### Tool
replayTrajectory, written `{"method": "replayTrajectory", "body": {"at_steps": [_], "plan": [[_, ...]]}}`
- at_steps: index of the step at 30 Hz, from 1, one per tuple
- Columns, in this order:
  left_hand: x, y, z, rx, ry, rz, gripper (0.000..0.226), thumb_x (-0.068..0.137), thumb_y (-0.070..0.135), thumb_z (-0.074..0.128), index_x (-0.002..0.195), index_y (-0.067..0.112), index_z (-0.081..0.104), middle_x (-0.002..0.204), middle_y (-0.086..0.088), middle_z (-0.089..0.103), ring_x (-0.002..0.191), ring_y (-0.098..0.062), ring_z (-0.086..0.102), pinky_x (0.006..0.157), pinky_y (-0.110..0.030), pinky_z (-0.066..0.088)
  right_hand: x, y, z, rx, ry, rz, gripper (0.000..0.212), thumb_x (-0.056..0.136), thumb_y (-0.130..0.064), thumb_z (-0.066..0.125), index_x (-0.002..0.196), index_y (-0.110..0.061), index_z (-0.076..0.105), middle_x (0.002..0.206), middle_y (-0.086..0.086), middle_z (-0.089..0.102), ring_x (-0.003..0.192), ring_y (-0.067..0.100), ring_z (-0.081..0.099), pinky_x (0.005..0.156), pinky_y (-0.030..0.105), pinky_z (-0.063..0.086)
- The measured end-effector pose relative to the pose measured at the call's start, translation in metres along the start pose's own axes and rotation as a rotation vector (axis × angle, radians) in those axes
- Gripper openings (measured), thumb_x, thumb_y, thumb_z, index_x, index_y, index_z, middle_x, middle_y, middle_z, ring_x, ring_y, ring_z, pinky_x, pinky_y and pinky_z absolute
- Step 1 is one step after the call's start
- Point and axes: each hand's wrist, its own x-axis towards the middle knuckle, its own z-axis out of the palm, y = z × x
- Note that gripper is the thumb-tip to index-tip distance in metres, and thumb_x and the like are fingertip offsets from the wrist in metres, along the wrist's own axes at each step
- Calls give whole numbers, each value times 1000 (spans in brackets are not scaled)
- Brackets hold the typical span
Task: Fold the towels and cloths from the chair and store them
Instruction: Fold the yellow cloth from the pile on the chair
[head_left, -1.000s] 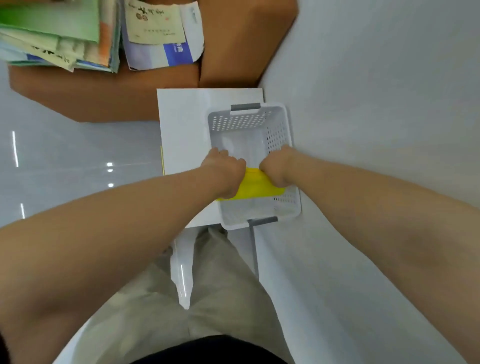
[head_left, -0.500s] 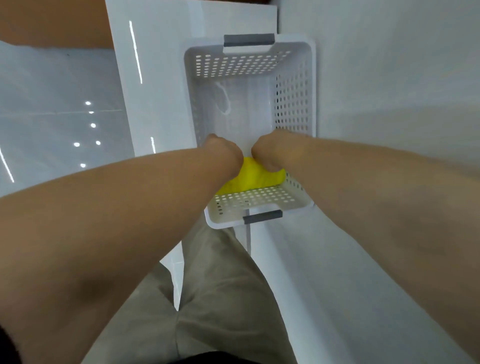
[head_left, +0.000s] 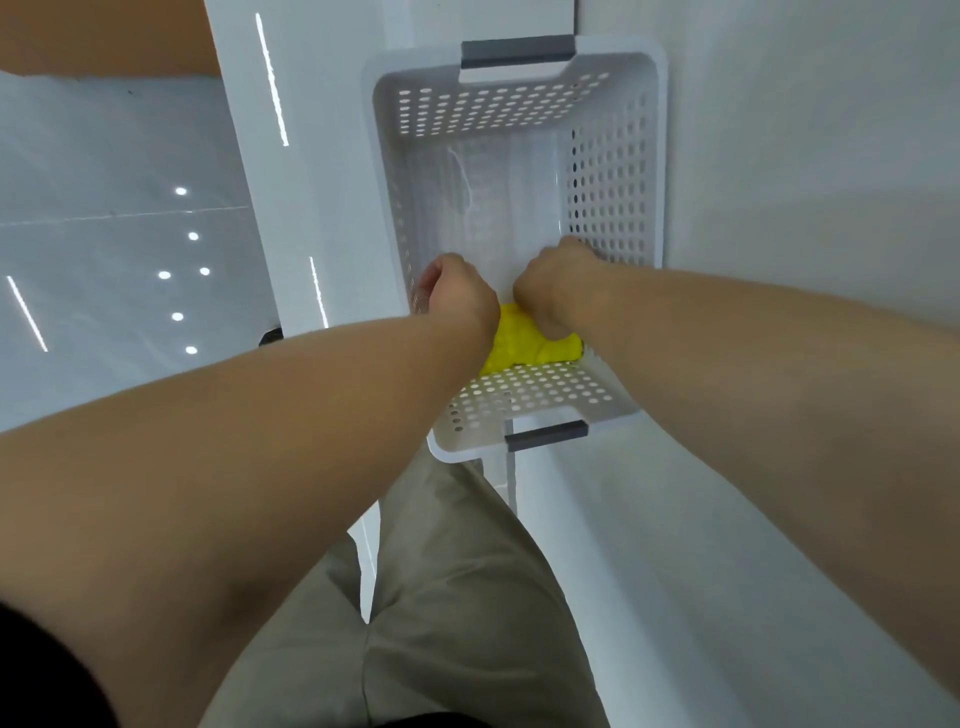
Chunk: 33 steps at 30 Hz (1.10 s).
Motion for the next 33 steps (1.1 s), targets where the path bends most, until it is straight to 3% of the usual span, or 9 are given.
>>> {"method": "replayTrajectory", "body": {"at_steps": [4,7,11,16,23,28,33], "plan": [[7,5,7,-226,40,35,27,95,17,51,122,15,54,118,-6,65,107,-31,63,94,-43,50,2,0,7,-64,-6,-11,68,76,-55,76,133,-25,53,136,3,55,128,28,48,101,44,36],[10,9,9,-185,47,97,21,95,15,53,115,16,59,119,-4,65,110,-29,62,97,-43,50,7,-4,20,-68,98,5,59,90,-41,63,142,-21,45,144,7,50,133,29,43,105,43,32],[19,15,13,-101,7,110,13,95,15,54,104,18,62,118,-4,65,110,-30,62,95,-44,50,16,-12,33,-89,209,48,41,99,-23,44,139,-15,44,143,12,51,128,32,46,103,43,33],[19,19,14,-3,-40,77,29,93,16,49,118,15,65,121,-9,63,106,-34,63,81,-45,51,18,-14,36,-128,238,75,40,100,-22,41,140,-15,45,142,12,53,127,32,47,103,44,35],[10,18,8,122,-109,57,31,83,17,50,109,14,67,112,-11,65,95,-35,64,65,-42,44,30,-19,30,117,193,183,43,101,-20,40,143,-12,47,146,15,47,133,34,44,106,44,32],[7,19,9,325,-89,86,29,89,18,42,100,17,69,96,-7,66,78,-27,64,84,-46,39,33,-35,34,96,294,252,39,102,-8,32,137,-3,48,130,18,52,119,35,51,96,42,40],[-29,0,-6,244,-62,61,33,94,35,48,120,24,64,121,-6,63,109,-31,60,107,-62,27,-13,-27,19,182,296,295,45,98,-21,46,142,-10,43,137,17,43,126,34,44,99,42,37]]}}
